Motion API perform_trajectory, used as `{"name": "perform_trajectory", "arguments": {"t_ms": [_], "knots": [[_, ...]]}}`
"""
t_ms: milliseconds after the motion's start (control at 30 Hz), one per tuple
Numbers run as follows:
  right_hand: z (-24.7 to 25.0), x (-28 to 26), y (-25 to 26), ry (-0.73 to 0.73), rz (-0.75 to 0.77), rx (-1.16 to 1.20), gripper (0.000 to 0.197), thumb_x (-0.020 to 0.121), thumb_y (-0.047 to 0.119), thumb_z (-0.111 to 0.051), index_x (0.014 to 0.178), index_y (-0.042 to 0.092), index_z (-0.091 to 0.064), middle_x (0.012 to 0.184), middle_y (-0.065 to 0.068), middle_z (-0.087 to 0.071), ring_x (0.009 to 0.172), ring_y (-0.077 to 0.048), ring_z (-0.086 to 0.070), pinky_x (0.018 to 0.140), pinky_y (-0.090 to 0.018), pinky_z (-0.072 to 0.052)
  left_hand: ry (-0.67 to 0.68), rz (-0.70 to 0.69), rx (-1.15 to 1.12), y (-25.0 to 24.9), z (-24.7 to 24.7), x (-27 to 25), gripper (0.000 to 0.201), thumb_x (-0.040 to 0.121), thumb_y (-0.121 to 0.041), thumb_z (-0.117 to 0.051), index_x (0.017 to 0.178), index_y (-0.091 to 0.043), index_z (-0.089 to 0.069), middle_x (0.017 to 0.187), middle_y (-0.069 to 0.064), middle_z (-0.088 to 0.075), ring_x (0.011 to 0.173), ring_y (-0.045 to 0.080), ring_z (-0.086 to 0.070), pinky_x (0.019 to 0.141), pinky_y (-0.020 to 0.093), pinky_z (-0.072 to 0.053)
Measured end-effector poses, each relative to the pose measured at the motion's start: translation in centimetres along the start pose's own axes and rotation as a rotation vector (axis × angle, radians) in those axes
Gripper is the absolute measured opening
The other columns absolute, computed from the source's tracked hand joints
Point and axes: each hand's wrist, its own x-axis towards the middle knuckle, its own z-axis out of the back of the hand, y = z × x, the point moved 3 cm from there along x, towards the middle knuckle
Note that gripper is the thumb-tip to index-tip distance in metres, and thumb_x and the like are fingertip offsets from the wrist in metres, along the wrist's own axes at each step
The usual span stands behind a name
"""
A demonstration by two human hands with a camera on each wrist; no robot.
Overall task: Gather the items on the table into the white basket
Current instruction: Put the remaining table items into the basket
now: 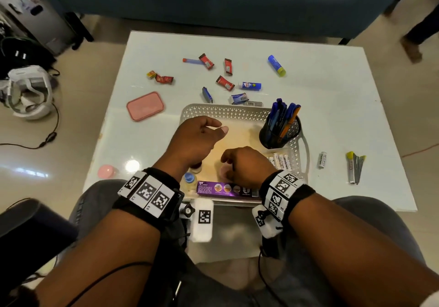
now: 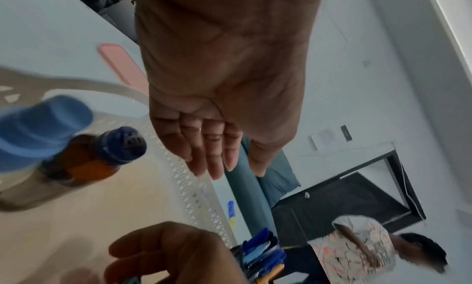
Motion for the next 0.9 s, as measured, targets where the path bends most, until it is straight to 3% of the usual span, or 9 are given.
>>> {"name": "perform_trajectory", "arguments": {"t_ms": [133,233,367,433,500,533,633,733,900], "knots": [[2.2,-0.6,-0.2,-0.112,0.016,0.043,0.042,0.085,0.046,-0.070,0.121,0.026,-0.063,0.107,0.005,-0.070,0.097,-0.016,-0.064,0.082,-0.031,-0.052,-0.097,-0.028,0.029,-1.6,3.9,0.1,0.024,0.090,-0.039,-0.073,0.106,-0.021,-0.073,0.094,0.004,-0.076,0.074,0.019,-0.070,0.073,0.032,-0.055],[3.8,-1.2,-1.0,-0.164,-0.003,0.112,0.043,0.085,0.051,-0.070,0.119,0.026,-0.064,0.104,0.007,-0.069,0.092,-0.013,-0.064,0.080,-0.031,-0.053,-0.131,-0.027,0.174,-1.8,7.8,0.7,0.035,0.085,-0.048,-0.075,0.105,-0.019,-0.073,0.103,0.002,-0.075,0.086,0.021,-0.072,0.082,0.036,-0.058],[4.8,-2.2,-1.9,-0.206,-0.006,0.147,0.041,0.084,0.049,-0.072,0.117,0.024,-0.065,0.100,0.006,-0.069,0.089,-0.013,-0.063,0.077,-0.027,-0.050,-0.128,0.068,0.527,-0.1,13.2,1.7,0.029,0.090,-0.042,-0.072,0.104,-0.017,-0.071,0.102,0.006,-0.071,0.081,0.024,-0.067,0.068,0.025,-0.049],[4.9,-3.0,-2.2,-0.210,0.001,0.176,0.040,0.084,0.048,-0.073,0.114,0.023,-0.066,0.097,0.006,-0.069,0.088,-0.013,-0.064,0.076,-0.027,-0.050,-0.092,0.149,0.729,2.5,15.8,1.9,0.036,0.089,-0.046,-0.071,0.110,-0.017,-0.071,0.117,0.010,-0.070,0.100,0.029,-0.067,0.085,0.032,-0.052],[4.9,-3.5,-2.5,-0.207,-0.007,0.209,0.039,0.083,0.048,-0.074,0.113,0.024,-0.067,0.095,0.007,-0.069,0.087,-0.012,-0.064,0.076,-0.028,-0.051,-0.010,0.233,0.949,5.5,17.4,1.7,0.047,0.088,-0.054,-0.069,0.120,-0.021,-0.068,0.131,0.009,-0.064,0.121,0.029,-0.058,0.104,0.037,-0.044],[4.8,-3.8,-2.7,-0.204,-0.008,0.217,0.039,0.083,0.048,-0.075,0.112,0.023,-0.067,0.094,0.007,-0.069,0.088,-0.012,-0.065,0.077,-0.028,-0.052,0.028,0.279,1.016,7.3,17.8,1.2,0.050,0.088,-0.055,-0.069,0.125,-0.021,-0.066,0.135,0.008,-0.062,0.127,0.028,-0.054,0.108,0.036,-0.039],[4.9,-4.4,-2.9,-0.221,-0.011,0.239,0.039,0.083,0.047,-0.075,0.113,0.023,-0.068,0.094,0.008,-0.070,0.088,-0.011,-0.065,0.077,-0.028,-0.052,0.117,0.378,1.027,11.9,17.9,0.0,0.061,0.082,-0.049,-0.079,0.132,-0.020,-0.060,0.134,0.008,-0.062,0.126,0.026,-0.055,0.106,0.033,-0.039],[4.7,-4.6,-2.8,-0.231,-0.033,0.258,0.037,0.084,0.045,-0.075,0.114,0.024,-0.067,0.093,0.010,-0.069,0.087,-0.009,-0.065,0.073,-0.025,-0.048,0.131,0.385,1.068,14.8,17.4,-1.0,0.069,0.073,-0.042,-0.088,0.132,-0.021,-0.059,0.133,0.007,-0.062,0.123,0.028,-0.056,0.102,0.035,-0.043],[3.9,-4.7,-2.2,-0.187,-0.049,0.243,0.037,0.084,0.041,-0.075,0.115,0.021,-0.068,0.090,0.010,-0.071,0.086,-0.010,-0.066,0.077,-0.027,-0.050,-0.022,0.276,0.999,16.0,17.4,-1.2,0.047,0.079,-0.032,-0.085,0.120,-0.020,-0.067,0.129,0.008,-0.065,0.119,0.028,-0.058,0.097,0.035,-0.045]]}}
